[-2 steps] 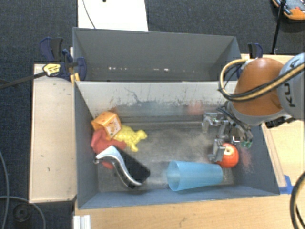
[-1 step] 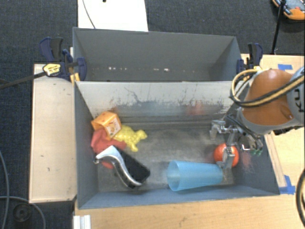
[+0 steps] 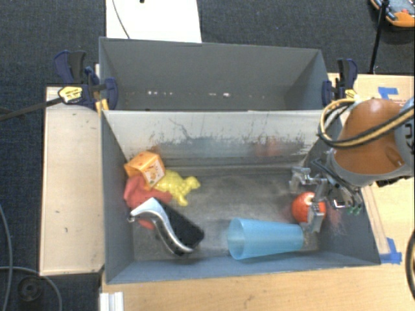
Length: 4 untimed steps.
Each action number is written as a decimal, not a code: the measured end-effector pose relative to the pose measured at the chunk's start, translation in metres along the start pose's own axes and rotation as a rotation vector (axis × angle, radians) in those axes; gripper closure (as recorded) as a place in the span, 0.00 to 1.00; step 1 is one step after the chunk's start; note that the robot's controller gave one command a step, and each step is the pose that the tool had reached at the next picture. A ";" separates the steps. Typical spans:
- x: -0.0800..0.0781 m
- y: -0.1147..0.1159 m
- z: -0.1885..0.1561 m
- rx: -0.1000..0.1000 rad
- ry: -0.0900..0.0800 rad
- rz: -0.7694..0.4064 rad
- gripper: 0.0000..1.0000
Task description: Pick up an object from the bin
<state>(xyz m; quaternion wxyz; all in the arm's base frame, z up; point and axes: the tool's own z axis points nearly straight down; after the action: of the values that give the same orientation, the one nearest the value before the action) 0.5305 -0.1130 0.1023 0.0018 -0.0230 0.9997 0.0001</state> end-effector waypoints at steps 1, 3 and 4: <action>0.003 -0.008 -0.005 0.002 0.002 -0.038 0.00; 0.006 -0.028 -0.010 0.000 0.000 -0.174 0.00; 0.003 -0.030 -0.002 0.000 0.001 -0.008 0.00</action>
Offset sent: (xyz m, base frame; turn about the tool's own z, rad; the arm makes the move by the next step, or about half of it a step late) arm -0.0233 -0.0349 0.0047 -0.3613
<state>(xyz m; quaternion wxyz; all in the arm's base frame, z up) 0.5287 -0.1433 0.1040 0.0011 -0.0268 0.9996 0.0002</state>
